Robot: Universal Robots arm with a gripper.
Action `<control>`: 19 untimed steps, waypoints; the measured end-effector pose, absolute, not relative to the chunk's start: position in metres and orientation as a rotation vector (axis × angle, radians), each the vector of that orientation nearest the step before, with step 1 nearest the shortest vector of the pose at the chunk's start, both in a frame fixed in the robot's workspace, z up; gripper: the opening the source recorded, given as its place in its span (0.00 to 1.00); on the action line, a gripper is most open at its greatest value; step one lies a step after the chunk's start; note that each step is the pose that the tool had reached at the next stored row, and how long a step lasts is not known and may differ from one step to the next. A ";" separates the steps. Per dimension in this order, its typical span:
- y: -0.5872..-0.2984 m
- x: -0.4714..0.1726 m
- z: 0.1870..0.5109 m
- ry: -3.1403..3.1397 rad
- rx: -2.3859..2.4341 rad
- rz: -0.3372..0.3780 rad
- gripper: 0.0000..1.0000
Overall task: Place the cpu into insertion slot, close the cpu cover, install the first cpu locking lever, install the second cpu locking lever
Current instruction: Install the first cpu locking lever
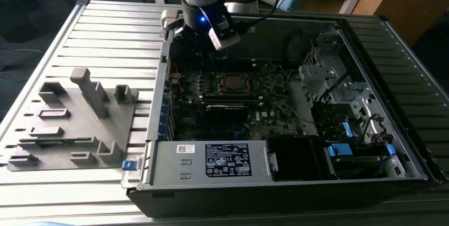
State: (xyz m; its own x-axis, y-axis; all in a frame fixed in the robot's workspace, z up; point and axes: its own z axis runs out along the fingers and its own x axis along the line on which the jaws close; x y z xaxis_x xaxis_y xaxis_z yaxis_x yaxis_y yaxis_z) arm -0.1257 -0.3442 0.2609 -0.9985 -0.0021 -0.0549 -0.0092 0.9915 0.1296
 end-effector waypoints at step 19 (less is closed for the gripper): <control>-0.324 -0.130 0.256 3.080 -0.009 0.202 0.11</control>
State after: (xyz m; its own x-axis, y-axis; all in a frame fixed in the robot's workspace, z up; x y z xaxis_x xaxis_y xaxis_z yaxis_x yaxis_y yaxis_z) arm -0.1304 -0.3235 0.2559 -0.9985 -0.0020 -0.0548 -0.0091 0.9914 0.1303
